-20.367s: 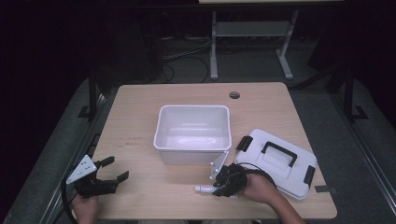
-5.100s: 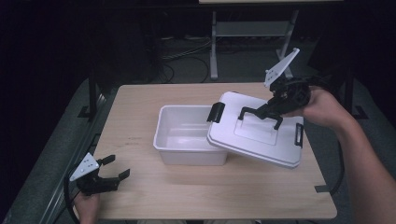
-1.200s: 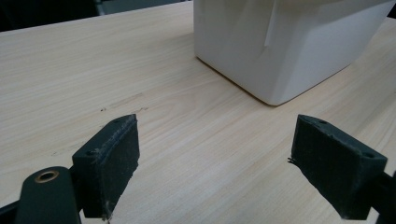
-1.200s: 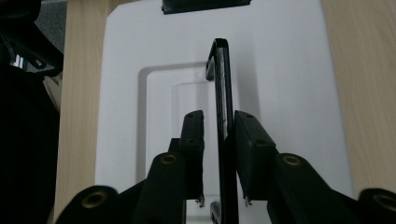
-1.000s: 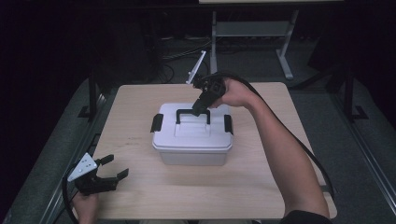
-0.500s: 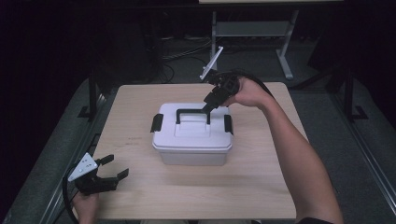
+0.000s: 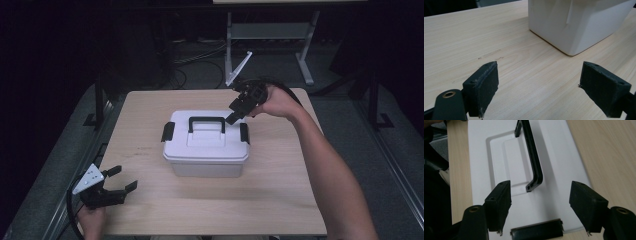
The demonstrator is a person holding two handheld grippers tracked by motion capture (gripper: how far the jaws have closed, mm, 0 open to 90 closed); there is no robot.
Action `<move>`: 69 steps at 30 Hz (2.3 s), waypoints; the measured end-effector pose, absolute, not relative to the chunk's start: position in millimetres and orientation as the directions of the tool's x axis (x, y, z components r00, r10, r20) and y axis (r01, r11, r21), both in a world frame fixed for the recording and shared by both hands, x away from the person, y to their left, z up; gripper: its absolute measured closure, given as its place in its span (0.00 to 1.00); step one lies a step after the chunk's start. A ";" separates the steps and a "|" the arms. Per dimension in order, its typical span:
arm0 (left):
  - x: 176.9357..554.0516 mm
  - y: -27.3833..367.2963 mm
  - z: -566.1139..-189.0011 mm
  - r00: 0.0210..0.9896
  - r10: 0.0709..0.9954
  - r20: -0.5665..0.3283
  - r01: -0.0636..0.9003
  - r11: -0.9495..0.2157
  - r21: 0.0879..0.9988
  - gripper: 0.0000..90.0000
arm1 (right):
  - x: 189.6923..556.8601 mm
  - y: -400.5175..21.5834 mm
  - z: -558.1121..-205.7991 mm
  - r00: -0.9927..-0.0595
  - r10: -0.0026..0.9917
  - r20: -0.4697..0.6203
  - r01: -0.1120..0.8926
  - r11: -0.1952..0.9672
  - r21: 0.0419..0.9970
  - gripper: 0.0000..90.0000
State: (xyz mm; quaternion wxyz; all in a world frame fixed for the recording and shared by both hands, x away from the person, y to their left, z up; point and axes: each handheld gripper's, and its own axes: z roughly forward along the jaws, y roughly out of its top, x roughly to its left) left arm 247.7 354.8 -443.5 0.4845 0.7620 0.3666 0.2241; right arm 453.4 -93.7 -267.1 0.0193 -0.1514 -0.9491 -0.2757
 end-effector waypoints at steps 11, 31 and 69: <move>246.8 356.5 -443.3 0.626 0.780 -0.016 0.342 -0.257 0.904 0.16 | 449.9 -111.0 -269.3 -0.942 0.313 0.121 0.328 0.785 0.526 0.32; 245.8 354.9 -443.0 0.628 0.778 -0.012 0.339 -0.260 0.904 0.16 | 434.4 -150.9 -279.5 -0.920 0.370 0.127 0.378 0.757 0.532 0.31; 244.3 352.7 -441.7 0.631 0.776 0.001 0.335 -0.273 0.902 0.16 | 406.8 -197.6 -311.7 -0.882 0.441 0.164 0.460 0.734 0.500 0.29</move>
